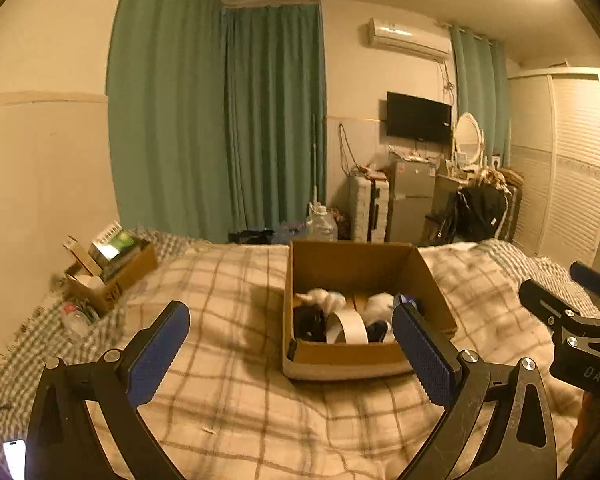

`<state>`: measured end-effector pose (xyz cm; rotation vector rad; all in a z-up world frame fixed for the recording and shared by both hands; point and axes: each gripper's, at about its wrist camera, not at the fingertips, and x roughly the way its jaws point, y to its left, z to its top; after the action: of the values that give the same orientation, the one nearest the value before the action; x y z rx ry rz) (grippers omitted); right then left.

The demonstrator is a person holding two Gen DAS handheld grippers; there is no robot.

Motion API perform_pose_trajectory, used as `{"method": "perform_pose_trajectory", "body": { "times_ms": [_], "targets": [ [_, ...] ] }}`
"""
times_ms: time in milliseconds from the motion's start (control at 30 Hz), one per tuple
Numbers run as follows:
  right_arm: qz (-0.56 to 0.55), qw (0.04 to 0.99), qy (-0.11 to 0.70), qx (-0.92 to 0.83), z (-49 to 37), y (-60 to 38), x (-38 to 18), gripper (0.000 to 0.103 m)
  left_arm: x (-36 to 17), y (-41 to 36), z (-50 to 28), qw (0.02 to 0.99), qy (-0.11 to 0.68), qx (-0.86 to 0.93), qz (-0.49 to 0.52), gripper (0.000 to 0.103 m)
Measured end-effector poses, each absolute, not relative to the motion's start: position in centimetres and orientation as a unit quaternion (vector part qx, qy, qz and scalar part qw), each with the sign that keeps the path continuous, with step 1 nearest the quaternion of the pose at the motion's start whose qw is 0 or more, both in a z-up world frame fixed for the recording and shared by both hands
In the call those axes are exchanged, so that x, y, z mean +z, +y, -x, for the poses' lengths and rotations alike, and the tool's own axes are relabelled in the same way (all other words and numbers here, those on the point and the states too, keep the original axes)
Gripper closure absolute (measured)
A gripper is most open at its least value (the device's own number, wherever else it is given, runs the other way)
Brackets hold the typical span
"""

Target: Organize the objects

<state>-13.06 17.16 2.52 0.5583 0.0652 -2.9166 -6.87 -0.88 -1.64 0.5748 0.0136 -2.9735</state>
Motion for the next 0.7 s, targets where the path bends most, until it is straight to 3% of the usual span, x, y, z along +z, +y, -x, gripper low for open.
{"method": "perform_pose_trajectory", "body": {
  "times_ms": [700],
  "targets": [
    [-0.205,0.065,0.044,-0.976,13.7,16.9,1.6,0.000,-3.0,-0.6,7.0,0.057,-0.006,-0.978,-0.202,0.000]
  ]
}}
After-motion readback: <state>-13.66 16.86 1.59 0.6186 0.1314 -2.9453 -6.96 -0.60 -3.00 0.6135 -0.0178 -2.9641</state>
